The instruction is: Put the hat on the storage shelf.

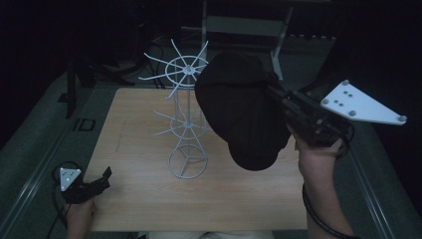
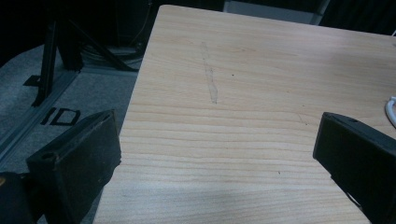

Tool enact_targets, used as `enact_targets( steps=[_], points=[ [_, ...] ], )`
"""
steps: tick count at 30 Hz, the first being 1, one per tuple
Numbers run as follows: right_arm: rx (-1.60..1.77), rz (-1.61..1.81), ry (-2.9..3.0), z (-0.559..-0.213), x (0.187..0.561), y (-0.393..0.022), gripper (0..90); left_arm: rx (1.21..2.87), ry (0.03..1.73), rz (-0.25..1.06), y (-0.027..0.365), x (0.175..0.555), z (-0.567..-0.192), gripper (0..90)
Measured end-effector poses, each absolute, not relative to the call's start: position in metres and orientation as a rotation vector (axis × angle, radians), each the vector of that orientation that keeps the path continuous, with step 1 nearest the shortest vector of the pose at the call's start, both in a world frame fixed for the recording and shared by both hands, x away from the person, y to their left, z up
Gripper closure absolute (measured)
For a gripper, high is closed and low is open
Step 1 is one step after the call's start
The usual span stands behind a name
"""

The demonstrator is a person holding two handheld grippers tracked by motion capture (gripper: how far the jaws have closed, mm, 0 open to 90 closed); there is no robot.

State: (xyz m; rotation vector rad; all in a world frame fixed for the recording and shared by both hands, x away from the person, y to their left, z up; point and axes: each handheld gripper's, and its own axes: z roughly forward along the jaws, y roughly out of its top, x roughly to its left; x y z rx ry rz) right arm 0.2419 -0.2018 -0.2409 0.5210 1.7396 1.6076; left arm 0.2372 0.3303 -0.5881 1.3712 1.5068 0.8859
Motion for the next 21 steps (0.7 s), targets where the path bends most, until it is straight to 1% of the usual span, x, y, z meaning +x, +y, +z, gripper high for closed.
enact_targets(
  steps=[21],
  points=[
    [0.505, 1.653, 1.885, -0.293, 0.251, -0.193, 84.1, 1.369, 1.51, 0.886, 0.33, 0.237, -0.588, 1.4]
  ],
)
